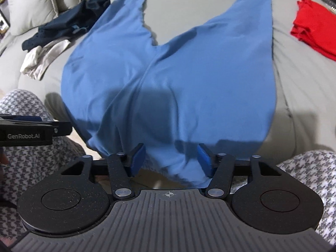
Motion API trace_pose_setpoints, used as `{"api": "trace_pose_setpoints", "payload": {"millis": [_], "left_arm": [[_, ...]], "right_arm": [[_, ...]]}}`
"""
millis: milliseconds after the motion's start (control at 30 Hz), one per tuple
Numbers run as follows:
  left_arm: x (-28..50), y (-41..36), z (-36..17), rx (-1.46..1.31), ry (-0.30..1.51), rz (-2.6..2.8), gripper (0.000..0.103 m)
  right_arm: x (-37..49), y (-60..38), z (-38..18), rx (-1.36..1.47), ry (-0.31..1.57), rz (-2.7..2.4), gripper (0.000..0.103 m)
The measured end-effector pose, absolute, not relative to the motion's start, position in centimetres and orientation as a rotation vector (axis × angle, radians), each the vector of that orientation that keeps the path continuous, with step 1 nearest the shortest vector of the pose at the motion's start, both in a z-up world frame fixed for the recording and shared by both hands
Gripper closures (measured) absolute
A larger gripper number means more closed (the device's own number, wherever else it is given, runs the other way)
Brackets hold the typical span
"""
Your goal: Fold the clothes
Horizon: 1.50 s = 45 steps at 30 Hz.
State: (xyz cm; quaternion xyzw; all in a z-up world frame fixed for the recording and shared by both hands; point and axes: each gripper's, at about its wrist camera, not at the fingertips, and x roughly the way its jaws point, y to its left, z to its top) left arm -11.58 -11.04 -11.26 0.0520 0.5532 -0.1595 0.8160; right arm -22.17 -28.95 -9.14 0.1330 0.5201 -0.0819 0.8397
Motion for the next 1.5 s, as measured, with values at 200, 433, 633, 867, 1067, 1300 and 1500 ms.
{"api": "trace_pose_setpoints", "payload": {"millis": [200, 433, 633, 867, 1067, 1300, 1500], "left_arm": [[-10.9, -11.7, -12.0, 0.114, 1.216, -0.374, 0.029], [-11.2, -14.8, -11.8, 0.195, 1.136, -0.54, 0.055], [-10.5, -17.0, -13.3, 0.234, 1.072, -0.602, 0.053], [-10.9, -17.2, -14.5, 0.338, 1.211, -0.572, 0.045], [-11.9, -15.3, -11.5, 0.314, 1.173, -0.534, 0.031], [-13.8, -12.7, -6.1, 0.256, 0.955, -0.53, 0.018], [-14.5, -11.7, -5.0, 0.255, 0.933, -0.487, 0.011]], "right_arm": [[-21.4, -28.9, -9.5, 0.273, 1.096, -0.073, 0.09], [-19.0, -27.2, -10.4, 0.205, 1.124, -0.013, 0.091], [-16.9, -26.5, -11.0, 0.164, 1.091, -0.04, 0.091], [-17.5, -27.9, -12.3, 0.203, 1.182, -0.092, 0.102], [-19.4, -29.2, -11.1, 0.254, 1.227, -0.174, 0.083], [-22.7, -30.3, -6.4, 0.209, 1.059, -0.239, 0.051], [-25.1, -31.1, -3.4, 0.201, 0.949, -0.257, 0.045]]}}
